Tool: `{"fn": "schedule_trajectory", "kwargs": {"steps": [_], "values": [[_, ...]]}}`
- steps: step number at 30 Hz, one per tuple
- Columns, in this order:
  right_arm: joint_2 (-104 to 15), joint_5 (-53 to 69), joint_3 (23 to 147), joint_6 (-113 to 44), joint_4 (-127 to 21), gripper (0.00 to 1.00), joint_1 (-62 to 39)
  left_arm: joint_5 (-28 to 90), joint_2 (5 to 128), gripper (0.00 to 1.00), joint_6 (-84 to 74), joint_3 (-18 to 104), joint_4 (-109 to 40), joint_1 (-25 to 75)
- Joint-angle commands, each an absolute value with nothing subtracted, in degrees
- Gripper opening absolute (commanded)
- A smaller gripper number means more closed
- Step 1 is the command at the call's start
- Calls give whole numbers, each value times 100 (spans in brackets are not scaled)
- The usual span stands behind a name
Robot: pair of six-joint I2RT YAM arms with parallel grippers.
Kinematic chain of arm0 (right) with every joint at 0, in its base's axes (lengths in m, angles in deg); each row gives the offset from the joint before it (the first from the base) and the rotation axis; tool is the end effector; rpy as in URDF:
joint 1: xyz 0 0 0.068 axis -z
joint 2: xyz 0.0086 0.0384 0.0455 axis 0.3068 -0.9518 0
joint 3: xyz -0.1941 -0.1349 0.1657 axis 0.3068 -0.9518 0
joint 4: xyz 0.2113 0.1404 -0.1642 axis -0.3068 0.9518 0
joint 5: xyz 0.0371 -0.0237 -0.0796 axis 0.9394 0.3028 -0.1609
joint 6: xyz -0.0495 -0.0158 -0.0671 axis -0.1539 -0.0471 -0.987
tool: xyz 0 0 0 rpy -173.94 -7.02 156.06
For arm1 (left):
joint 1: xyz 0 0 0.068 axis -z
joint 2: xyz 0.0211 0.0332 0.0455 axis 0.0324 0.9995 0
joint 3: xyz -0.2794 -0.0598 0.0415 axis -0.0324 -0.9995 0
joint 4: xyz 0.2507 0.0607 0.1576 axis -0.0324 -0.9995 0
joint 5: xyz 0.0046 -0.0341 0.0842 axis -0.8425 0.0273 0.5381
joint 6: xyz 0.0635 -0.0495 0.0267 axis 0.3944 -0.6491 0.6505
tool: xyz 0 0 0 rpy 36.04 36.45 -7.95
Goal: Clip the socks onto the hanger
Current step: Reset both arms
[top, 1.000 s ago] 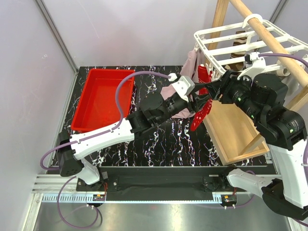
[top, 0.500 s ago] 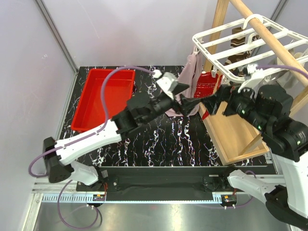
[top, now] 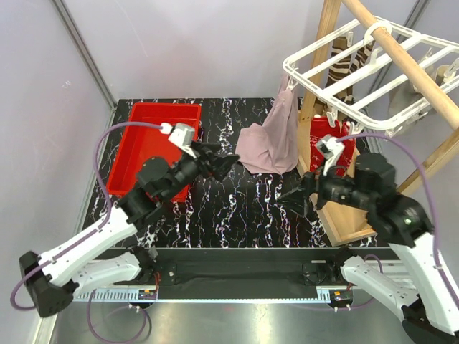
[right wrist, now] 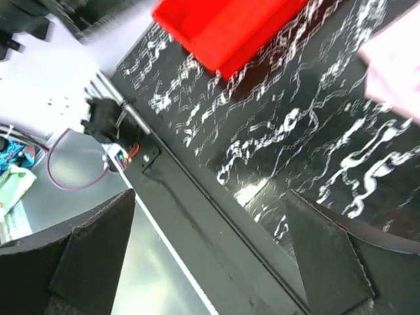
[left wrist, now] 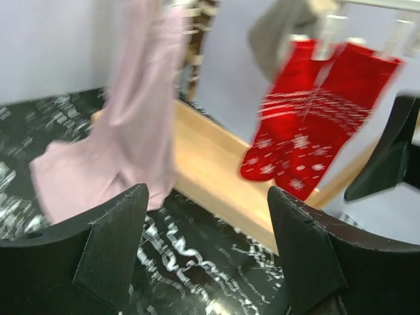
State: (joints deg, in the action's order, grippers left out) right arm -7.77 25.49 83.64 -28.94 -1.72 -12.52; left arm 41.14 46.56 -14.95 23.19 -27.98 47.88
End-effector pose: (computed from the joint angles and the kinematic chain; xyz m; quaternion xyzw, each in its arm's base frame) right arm 0.1291 0.1130 0.4528 -0.2486 0.7776 0.3709 0.4427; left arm 0.1941 -0.2260 0.4052 0.1538 0.6506 -0.4242 0.6108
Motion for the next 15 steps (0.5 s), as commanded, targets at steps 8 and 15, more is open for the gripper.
{"fn": "schedule_trajectory", "kwargs": {"steps": [8,15], "values": [[-209,1526,6923,-1894,-2165,100,-1280,3642,3465,82,-2361,1001,-2718,4077],[397,1367,3797,-743,-6502,100,-1280,3238,2736,84,-3670,-1467,205,3884]]}}
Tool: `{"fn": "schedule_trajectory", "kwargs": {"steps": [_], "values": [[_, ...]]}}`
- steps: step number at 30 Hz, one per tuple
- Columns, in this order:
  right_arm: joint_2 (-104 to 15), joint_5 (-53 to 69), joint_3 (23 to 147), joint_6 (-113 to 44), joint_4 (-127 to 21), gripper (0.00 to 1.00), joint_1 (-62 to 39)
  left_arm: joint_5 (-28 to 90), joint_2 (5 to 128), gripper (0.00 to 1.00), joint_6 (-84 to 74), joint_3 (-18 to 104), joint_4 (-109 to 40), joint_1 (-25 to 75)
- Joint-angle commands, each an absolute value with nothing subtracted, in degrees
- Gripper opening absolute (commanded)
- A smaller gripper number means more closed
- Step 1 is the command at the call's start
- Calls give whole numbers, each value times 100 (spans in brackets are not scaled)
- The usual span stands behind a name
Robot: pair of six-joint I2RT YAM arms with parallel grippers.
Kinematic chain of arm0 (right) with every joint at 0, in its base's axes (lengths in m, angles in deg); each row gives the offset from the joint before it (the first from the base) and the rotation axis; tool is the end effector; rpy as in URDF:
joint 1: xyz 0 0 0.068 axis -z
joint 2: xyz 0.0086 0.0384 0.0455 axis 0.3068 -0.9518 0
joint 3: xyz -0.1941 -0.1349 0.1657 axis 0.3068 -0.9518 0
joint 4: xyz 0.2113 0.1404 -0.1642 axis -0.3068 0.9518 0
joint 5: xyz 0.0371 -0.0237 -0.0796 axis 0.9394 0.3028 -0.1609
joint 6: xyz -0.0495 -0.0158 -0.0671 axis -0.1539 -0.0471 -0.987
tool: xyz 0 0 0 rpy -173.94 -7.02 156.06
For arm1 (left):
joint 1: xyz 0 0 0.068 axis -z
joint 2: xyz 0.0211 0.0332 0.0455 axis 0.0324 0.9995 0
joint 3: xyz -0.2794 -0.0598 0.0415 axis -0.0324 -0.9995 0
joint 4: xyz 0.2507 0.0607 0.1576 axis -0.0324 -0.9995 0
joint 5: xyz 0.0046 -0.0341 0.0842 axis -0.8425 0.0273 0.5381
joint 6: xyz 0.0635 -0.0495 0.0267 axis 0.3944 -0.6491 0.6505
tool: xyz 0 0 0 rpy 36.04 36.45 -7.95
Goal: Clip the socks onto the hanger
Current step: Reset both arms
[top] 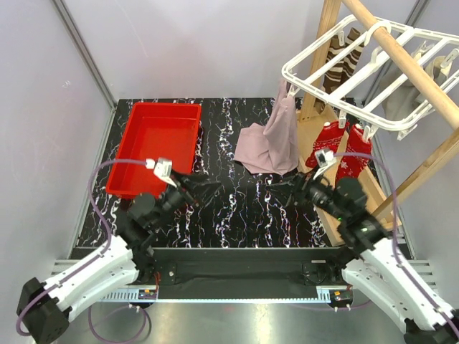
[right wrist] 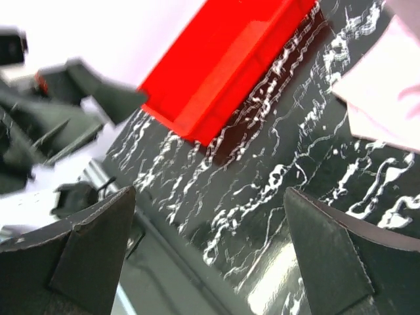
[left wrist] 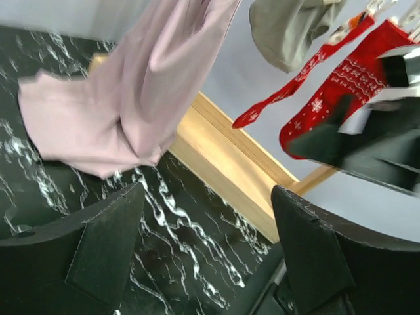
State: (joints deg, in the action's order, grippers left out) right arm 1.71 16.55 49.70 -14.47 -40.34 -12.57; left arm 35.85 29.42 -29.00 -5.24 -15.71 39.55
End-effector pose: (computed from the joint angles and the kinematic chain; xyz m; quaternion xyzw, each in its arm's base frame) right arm 0.1736 0.1267 0.3418 -0.1182 0.7407 0.4089 0.5198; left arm 0.1770 -0.1625 0.2924 0.0588 0.6596 -0.4816 0.5741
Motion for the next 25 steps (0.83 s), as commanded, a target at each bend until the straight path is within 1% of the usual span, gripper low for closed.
{"fn": "schedule_trajectory", "kwargs": {"steps": [1,2,3,5,6,8,9,11,13,14,16,17,20,22,25], "values": [[520,1262,3331,-428,-7196,100,-1280,3220,2569,84,-3811,-1766,558,3884],[652,1183,2526,-242,-8343,100,-1272,3307,2472,85,-4073,-2030,1057,3875],[688,1077,2213,-58,-8781,100,-1280,3334,2332,86,-4163,-2581,1297,3884],[618,1006,1503,347,-9764,100,-1280,3369,1920,87,-4443,-3111,1902,3875],[583,1006,1324,444,-9961,100,-1280,3395,1796,88,-4523,-3540,2089,3875],[521,927,834,655,-10312,100,-1280,3491,1349,89,-4777,-3956,2449,3884],[547,883,683,778,-10402,100,-1280,3440,1198,90,-4779,-4036,2164,3884],[870,682,690,822,-9196,100,-1280,3282,995,90,-4788,-4054,1733,3884],[1187,305,760,972,-8271,100,-1281,3124,977,90,-4788,-4055,1678,3892],[1450,251,812,990,-7571,100,-1280,3019,1003,90,-4823,-4055,1686,3893],[1724,23,848,920,-7056,100,-1280,2965,1144,90,-4858,-4037,1739,3884],[1995,-144,874,972,-6558,100,-1280,2956,1196,90,-4884,-4046,1774,3892],[2601,-365,909,911,-5757,100,-1280,2973,1285,90,-4902,-4046,1800,3884],[2858,-269,918,727,-5508,100,-1280,2991,1285,90,-4928,-4046,1800,3893],[3559,-199,927,682,-5007,100,-1280,3000,1258,91,-5033,-4055,1827,3884]]}}
